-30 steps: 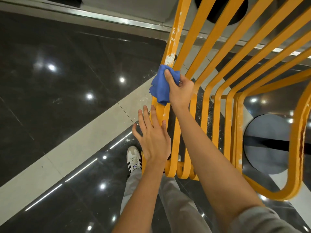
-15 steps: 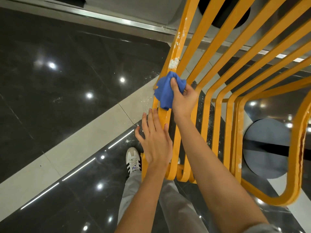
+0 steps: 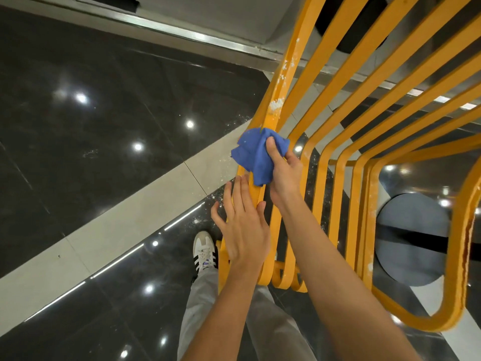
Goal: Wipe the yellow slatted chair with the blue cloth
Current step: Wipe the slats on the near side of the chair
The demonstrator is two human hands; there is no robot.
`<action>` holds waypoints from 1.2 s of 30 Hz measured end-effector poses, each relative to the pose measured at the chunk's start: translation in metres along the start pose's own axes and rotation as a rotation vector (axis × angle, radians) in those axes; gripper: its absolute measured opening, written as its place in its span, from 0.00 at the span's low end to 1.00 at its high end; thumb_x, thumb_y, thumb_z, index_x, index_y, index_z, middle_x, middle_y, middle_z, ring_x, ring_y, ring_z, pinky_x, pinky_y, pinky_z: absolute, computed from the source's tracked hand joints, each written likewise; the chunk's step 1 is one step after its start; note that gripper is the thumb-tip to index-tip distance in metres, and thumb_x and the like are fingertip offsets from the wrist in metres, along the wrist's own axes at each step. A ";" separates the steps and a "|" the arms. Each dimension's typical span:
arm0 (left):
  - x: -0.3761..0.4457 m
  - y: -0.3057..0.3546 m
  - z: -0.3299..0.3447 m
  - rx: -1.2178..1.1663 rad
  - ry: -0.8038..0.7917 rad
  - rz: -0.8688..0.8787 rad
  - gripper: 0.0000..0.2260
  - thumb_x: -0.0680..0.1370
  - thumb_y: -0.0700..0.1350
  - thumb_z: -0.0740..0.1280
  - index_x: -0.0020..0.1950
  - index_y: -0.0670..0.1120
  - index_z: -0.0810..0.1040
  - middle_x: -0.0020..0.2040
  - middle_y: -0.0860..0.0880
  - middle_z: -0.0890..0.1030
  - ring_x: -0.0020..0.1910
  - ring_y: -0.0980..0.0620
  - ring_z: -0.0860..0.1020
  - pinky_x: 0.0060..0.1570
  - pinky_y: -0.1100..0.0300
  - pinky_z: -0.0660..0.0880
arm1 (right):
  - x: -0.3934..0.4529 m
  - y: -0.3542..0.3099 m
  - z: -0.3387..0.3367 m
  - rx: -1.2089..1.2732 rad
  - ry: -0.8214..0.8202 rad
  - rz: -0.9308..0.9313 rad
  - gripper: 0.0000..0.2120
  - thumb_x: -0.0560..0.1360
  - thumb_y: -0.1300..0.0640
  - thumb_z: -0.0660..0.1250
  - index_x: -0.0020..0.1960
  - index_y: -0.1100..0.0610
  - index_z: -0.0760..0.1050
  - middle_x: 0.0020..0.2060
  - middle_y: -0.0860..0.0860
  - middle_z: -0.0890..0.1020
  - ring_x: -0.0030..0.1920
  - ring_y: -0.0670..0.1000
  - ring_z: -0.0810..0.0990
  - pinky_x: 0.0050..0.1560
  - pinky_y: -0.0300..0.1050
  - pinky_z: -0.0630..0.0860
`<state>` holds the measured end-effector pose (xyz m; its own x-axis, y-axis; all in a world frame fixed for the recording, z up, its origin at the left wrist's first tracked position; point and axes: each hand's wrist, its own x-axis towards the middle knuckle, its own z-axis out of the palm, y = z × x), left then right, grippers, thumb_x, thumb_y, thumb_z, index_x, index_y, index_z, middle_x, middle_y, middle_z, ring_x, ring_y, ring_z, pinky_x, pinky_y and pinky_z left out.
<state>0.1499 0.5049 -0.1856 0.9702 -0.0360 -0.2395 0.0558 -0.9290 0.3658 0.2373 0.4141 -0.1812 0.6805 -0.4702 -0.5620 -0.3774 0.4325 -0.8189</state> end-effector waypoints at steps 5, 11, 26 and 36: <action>-0.001 0.000 0.001 -0.021 0.014 -0.009 0.26 0.82 0.57 0.50 0.77 0.46 0.63 0.74 0.49 0.68 0.74 0.49 0.64 0.68 0.41 0.65 | 0.040 -0.023 0.002 0.334 -0.122 0.377 0.23 0.83 0.47 0.54 0.38 0.55 0.80 0.30 0.49 0.82 0.33 0.47 0.82 0.36 0.41 0.80; -0.002 0.000 0.001 -0.010 0.013 -0.011 0.26 0.82 0.56 0.51 0.77 0.46 0.62 0.75 0.49 0.67 0.75 0.49 0.63 0.68 0.42 0.63 | 0.036 -0.010 -0.006 0.307 -0.191 0.395 0.22 0.83 0.47 0.54 0.41 0.55 0.80 0.35 0.50 0.83 0.38 0.49 0.81 0.45 0.44 0.77; -0.003 0.000 -0.002 -0.035 0.016 -0.013 0.24 0.83 0.55 0.52 0.77 0.46 0.63 0.76 0.49 0.67 0.75 0.49 0.63 0.68 0.42 0.63 | 0.016 -0.016 -0.007 0.355 -0.193 0.223 0.23 0.78 0.37 0.57 0.63 0.52 0.75 0.47 0.45 0.82 0.53 0.46 0.78 0.73 0.49 0.64; -0.004 -0.002 0.000 0.016 -0.003 -0.021 0.33 0.75 0.53 0.71 0.76 0.45 0.63 0.76 0.49 0.65 0.75 0.50 0.60 0.68 0.44 0.62 | -0.006 -0.002 0.041 -0.395 0.144 -0.401 0.38 0.76 0.59 0.71 0.79 0.55 0.54 0.73 0.49 0.66 0.63 0.37 0.74 0.56 0.33 0.76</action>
<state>0.1462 0.5063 -0.1857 0.9681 -0.0176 -0.2498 0.0723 -0.9354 0.3462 0.2599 0.4470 -0.1713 0.7368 -0.6499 -0.1862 -0.3324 -0.1084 -0.9369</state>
